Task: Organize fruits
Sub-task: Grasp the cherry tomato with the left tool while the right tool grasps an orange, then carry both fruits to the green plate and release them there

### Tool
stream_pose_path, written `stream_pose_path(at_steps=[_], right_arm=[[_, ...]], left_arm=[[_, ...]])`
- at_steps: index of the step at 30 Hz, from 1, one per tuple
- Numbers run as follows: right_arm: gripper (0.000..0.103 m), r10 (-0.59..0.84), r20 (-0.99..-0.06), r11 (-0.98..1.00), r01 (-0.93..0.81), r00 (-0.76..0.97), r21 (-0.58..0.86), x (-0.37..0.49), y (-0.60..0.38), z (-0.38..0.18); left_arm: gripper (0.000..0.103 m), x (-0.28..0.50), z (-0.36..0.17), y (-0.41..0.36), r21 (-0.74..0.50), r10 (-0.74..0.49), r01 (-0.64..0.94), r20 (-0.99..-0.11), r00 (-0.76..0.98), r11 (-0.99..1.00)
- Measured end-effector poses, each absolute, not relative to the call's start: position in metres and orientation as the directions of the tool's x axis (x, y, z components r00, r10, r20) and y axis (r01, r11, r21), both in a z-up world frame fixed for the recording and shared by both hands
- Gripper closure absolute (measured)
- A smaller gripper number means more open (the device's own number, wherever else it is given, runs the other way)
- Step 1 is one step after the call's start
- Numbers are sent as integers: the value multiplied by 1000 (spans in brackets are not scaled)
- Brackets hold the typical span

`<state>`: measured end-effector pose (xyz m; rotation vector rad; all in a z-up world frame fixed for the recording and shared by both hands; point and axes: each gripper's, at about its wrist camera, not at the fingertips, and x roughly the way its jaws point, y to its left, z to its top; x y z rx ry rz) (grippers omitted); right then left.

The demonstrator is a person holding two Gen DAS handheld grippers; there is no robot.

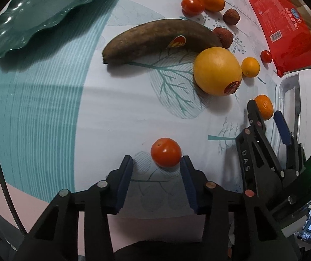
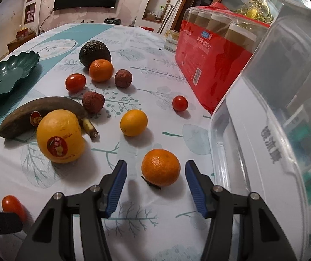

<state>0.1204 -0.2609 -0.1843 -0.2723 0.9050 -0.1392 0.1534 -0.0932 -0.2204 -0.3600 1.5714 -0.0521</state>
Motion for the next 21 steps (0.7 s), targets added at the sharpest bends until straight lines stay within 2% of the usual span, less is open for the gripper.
stream_pose_path(at_steps=[7,11,18,21], right_arm=[[48,-203,-775,964,-16,598,-265,128,-267,-192],[51,-191,-781,968,-19,595,-251,131,-272,-193],[62,-171,-788,967,-51,591,-249,134,-276,-194],[62,-161,-796,967,-67,584,-244,134,-277,-193]], left_arm=[[65,162,-224,-103,-245,-248,-191,-969,8,951],[76,167,-225,-106,-244,-246,-190,-969,12,951],[76,174,-224,-106,-234,-237,-206,-971,11,950],[77,180,-222,-107,-226,-229,-209,-973,10,952]])
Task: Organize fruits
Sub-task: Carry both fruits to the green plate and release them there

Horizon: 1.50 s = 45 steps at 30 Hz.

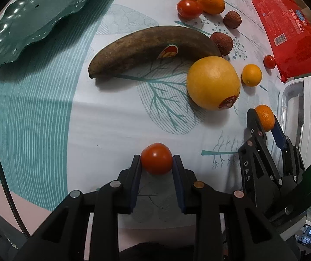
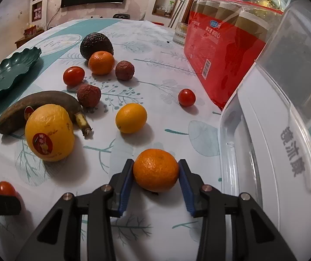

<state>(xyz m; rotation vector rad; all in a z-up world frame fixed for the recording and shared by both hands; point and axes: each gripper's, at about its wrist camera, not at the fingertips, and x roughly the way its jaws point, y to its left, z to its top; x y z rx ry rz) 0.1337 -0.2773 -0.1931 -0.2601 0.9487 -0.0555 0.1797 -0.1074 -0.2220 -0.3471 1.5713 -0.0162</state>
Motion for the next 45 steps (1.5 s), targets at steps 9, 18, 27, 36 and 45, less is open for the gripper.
stream_pose_path(at_steps=[9,18,27,36,45], right_arm=[[63,-124,-840,971,-109,528,-212,130,-278,-189],[63,-140,-854,976,-78,500,-205,117,-262,-177],[63,-194,-837,979,49,512,-197,105,-224,-154],[63,-194,-820,981,102,539,-165,110,-166,-132],[63,-152,-802,988,110,578,-108,128,-93,-117]], left_arm=[[77,183,-196,-85,-228,-215,-200,-973,84,953],[77,180,-167,-49,-239,-215,-151,-964,159,959],[77,168,-137,8,-251,-235,-54,-950,206,967],[77,179,-115,81,-238,-230,2,-937,264,971],[77,208,-115,140,-233,-239,56,-923,302,971]])
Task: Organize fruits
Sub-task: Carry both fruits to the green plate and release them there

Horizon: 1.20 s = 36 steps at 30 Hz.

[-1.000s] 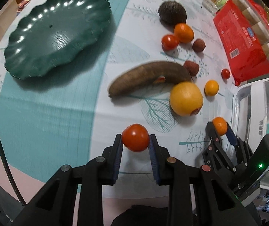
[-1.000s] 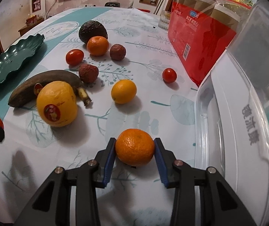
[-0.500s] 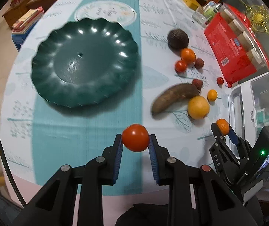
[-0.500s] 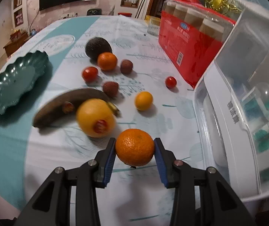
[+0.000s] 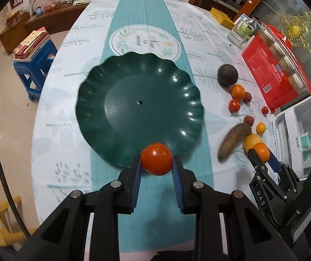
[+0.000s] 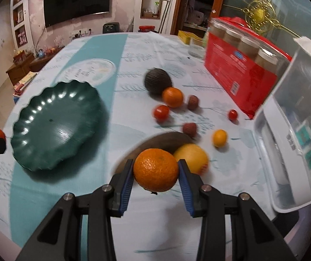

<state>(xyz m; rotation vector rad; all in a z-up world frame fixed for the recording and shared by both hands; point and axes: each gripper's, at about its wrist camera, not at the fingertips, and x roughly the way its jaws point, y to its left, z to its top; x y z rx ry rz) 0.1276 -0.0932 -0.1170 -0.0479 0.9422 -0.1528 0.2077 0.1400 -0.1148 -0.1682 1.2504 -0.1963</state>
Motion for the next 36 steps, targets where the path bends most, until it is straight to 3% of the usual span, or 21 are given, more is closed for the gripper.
stream_pose_path(at_steps=[13,27,30,32,36], right_arm=[[63,-58,-779,996,-19,625,-89,155,1,-118],[63,17,-808,986,-145,589,-86,170,46,-142],[62,11,-810,987,-136,586,-84,173,45,-143],[60,15,-806,989,-126,591,-74,172,43,-142],[55,25,-797,994,-100,603,-44,164,35,-135]], left_arm=[[77,246,-146,201,-312,-323,88,-892,316,946],[76,265,-175,213,-352,-362,89,-874,326,932],[68,264,-174,215,-358,-365,85,-867,339,930],[56,262,-172,216,-359,-365,82,-865,346,930],[50,254,-163,214,-357,-367,95,-859,358,929]])
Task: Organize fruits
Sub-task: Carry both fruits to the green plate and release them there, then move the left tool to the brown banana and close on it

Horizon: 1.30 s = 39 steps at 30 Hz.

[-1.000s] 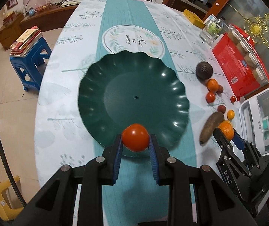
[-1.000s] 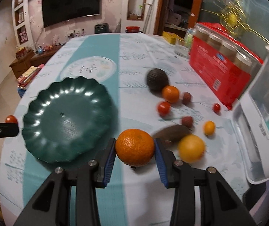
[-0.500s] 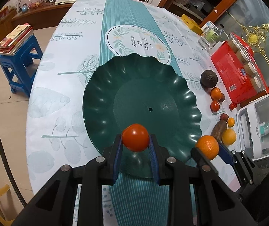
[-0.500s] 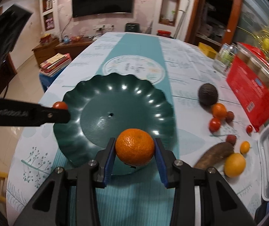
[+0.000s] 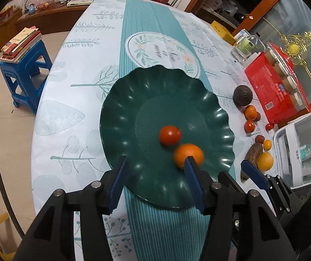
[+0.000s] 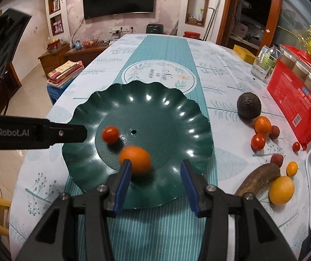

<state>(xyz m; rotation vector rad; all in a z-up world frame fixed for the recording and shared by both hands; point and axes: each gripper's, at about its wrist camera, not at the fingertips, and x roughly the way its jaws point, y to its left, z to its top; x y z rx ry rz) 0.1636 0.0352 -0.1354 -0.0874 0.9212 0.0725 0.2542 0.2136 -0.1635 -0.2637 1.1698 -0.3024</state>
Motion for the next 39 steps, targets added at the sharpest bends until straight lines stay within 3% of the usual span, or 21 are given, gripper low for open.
stream_pose_path(at_steps=[2,9,17,29,39], right_arm=[[54,24,-791,996,-85,611,-36,159,31,-132],[50,25,-782,1000,-11,623,23,135,9,-122],[48,7,-806,989,116,592,94,98,-33,-121],[47,-40,-852,940,308,522,145,51,-104,-129],[47,-50,-860,933,331,509,142,29,-142,-134]], left_arm=[[43,248,-158,210,-350,-363,104,-857,367,931],[42,224,-144,204,-330,-345,107,-855,387,938],[30,198,-138,180,-274,-310,150,-888,339,950],[28,165,-148,142,-286,-326,185,-911,252,940],[28,165,-143,92,-325,-378,252,-903,205,911]])
